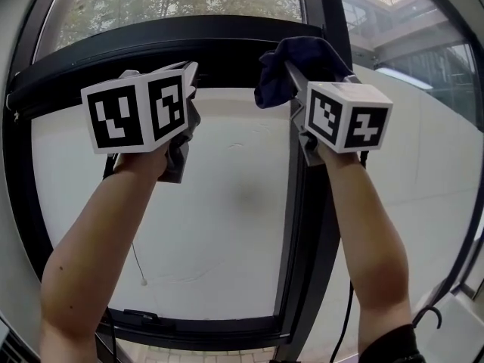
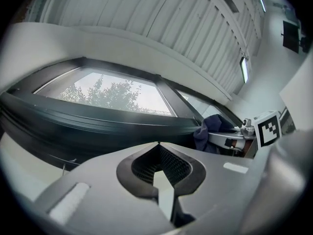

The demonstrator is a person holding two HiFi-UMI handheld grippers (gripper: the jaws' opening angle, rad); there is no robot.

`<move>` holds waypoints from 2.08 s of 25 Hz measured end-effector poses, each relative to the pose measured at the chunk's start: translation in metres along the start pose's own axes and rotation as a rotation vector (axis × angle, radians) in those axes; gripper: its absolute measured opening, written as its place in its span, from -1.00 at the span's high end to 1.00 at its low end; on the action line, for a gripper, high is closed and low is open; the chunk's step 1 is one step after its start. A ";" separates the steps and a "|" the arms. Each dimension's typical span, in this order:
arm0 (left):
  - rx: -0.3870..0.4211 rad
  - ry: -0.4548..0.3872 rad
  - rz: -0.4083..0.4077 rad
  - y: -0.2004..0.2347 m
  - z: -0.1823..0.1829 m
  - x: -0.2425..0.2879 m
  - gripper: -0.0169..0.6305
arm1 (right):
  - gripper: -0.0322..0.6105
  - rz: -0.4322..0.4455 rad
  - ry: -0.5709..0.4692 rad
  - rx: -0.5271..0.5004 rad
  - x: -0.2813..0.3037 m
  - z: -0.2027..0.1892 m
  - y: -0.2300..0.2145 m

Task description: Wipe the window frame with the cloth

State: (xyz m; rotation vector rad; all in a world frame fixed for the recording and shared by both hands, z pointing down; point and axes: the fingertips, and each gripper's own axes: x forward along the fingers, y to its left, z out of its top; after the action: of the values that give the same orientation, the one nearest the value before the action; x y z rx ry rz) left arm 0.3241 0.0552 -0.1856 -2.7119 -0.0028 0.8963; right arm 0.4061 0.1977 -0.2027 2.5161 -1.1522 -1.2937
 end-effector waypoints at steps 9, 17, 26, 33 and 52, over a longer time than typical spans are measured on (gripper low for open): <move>-0.036 0.014 -0.054 -0.048 -0.008 0.012 0.97 | 0.69 -0.023 0.019 0.019 -0.027 -0.006 -0.040; -0.026 0.022 -0.071 -0.053 -0.018 0.020 0.97 | 0.69 -0.027 0.001 0.019 -0.031 -0.001 -0.036; -0.042 0.021 -0.114 -0.059 -0.028 0.025 0.97 | 0.69 -0.049 -0.007 0.051 -0.038 -0.002 -0.039; -0.055 0.031 -0.122 -0.071 -0.041 0.016 0.97 | 0.69 -0.054 0.023 0.042 -0.028 -0.009 -0.045; -0.126 0.132 -0.153 -0.087 -0.137 -0.017 0.97 | 0.69 -0.061 0.051 -0.029 -0.052 -0.052 -0.015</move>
State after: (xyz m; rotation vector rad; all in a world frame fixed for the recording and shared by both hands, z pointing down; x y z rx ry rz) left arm 0.3982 0.1006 -0.0477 -2.8357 -0.2440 0.6943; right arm 0.4339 0.2292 -0.1411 2.5671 -1.0462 -1.2420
